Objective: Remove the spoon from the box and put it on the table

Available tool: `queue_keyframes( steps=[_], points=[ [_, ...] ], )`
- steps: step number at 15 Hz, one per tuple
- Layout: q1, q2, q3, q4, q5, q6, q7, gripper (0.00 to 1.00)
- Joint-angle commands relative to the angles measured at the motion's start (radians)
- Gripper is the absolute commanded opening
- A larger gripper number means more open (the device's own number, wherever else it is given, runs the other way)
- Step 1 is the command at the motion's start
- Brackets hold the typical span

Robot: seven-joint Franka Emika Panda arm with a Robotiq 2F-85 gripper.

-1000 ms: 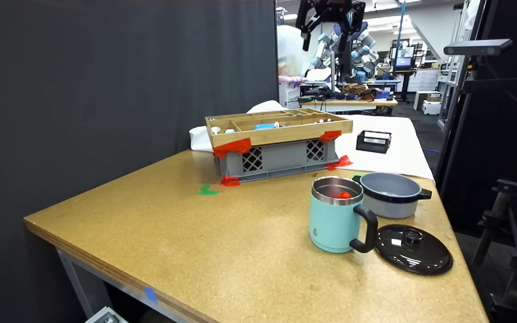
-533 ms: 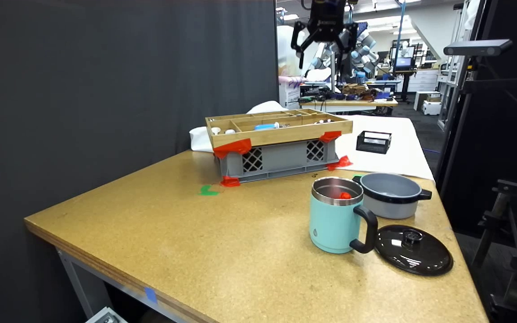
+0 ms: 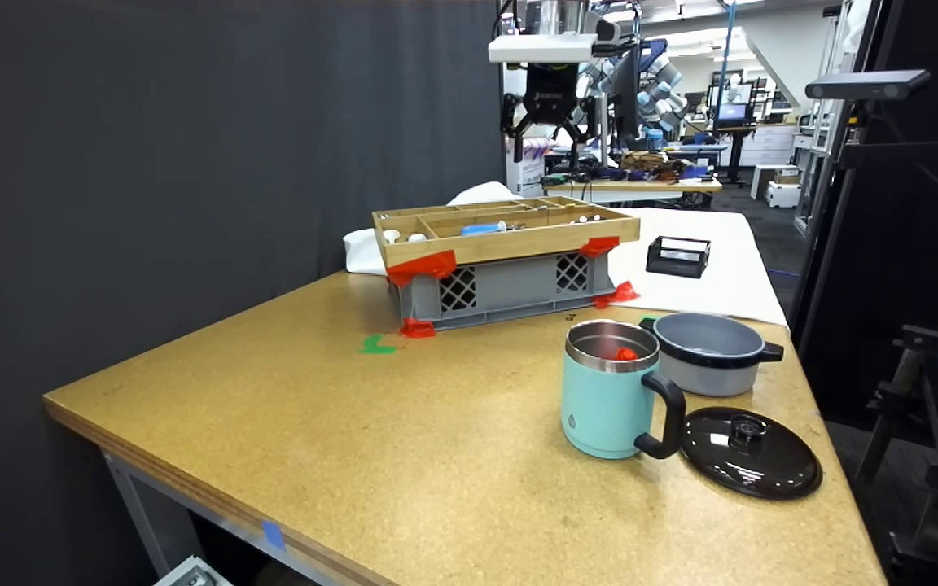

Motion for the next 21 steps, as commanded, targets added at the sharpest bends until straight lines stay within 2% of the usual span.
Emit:
queue_keyframes(
  steps=[1, 7, 12, 16, 21],
  points=[
    [0.02, 0.084, -0.041, 0.119, 0.088, -0.074, 0.119, 1.0],
    [-0.002, 0.194, -0.066, 0.197, 0.23, -0.041, 0.322, 1.0],
    [-0.012, 0.244, -0.074, 0.193, 0.327, 0.018, 0.496, 1.0],
    [-0.014, 0.268, -0.08, 0.185, 0.345, 0.109, 0.573, 1.0],
    [-0.012, 0.29, -0.096, 0.178, 0.317, 0.169, 0.597, 1.0]
  ],
)
